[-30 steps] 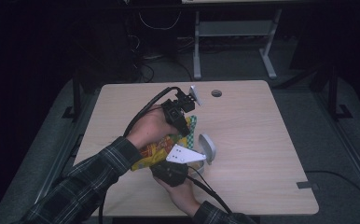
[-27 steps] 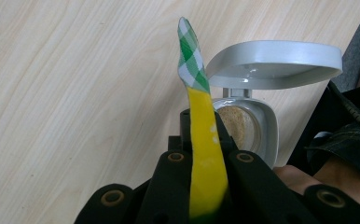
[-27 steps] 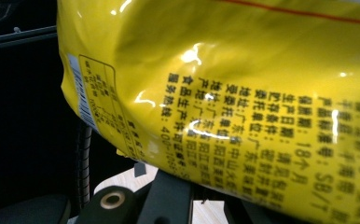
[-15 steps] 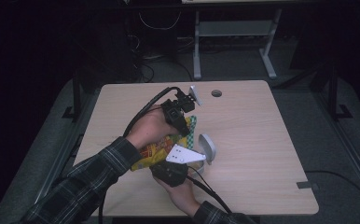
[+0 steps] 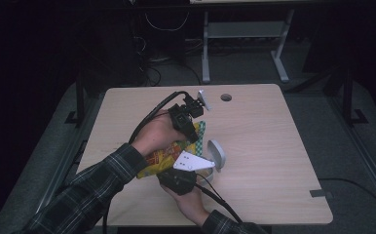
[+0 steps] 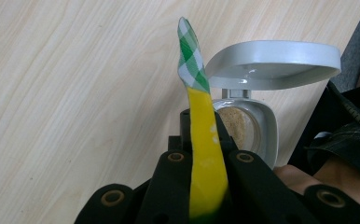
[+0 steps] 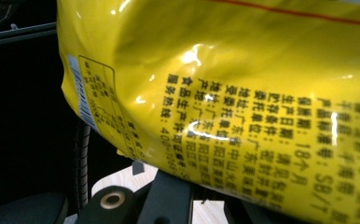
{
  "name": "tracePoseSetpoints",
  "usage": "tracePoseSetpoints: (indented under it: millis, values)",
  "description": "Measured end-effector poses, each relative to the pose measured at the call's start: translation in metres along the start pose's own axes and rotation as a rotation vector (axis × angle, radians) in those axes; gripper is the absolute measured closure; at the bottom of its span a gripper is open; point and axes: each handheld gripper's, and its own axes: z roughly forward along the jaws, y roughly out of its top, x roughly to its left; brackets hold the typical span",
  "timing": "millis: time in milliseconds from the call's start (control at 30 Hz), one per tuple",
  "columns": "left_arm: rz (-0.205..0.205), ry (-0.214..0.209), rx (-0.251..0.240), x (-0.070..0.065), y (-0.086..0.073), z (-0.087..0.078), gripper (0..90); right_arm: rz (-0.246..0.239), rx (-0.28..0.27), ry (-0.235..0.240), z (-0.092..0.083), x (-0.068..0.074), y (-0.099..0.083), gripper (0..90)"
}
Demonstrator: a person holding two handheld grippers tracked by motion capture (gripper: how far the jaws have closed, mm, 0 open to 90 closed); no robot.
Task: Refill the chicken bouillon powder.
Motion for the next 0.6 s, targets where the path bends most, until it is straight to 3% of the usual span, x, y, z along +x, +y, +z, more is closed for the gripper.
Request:
tracePoseSetpoints:
  millis: [367,600]
  values:
    - [0.007,-0.018,-0.037,0.002,-0.007,-0.002,89.8,-0.027,0.02,-0.01,0.001,0.002,-0.002,89.8]
    - [0.008,-0.052,-0.085,0.002,-0.012,-0.004,89.9,-0.055,0.037,-0.025,0.001,0.002,-0.003,89.8]
